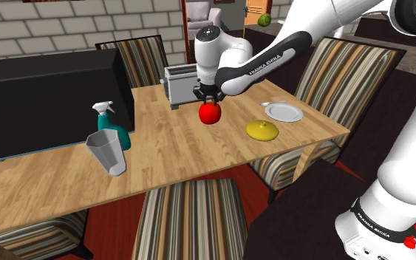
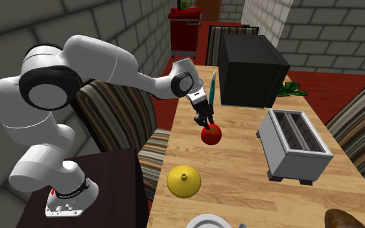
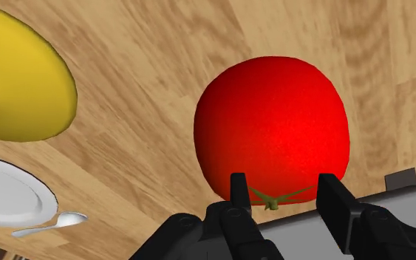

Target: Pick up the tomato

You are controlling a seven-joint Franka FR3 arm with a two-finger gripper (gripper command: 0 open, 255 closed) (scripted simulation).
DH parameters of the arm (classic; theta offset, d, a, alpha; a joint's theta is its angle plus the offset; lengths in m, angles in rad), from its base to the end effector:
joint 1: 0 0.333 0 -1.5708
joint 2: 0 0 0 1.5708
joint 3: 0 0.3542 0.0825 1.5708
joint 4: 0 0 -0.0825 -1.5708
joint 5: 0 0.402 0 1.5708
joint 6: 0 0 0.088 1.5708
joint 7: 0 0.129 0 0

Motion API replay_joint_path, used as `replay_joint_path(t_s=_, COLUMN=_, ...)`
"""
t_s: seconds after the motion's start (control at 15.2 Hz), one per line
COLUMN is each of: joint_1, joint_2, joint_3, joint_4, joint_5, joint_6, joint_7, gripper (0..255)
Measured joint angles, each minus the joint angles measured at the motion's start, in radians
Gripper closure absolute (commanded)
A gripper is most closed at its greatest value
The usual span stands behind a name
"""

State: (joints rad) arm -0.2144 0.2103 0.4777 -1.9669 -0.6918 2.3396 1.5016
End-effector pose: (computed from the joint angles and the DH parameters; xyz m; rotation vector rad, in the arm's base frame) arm 0.6284 0.1352 0.4062 2.6890 -1.1624 0.6961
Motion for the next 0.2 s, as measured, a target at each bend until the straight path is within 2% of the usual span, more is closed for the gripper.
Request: replay_joint_path(t_s=0.2, joint_1=-0.004, joint_2=-0.017, joint_3=0.005, joint_4=0.008, joint_5=0.022, joint_6=-0.017, joint_7=-0.023, gripper=255)
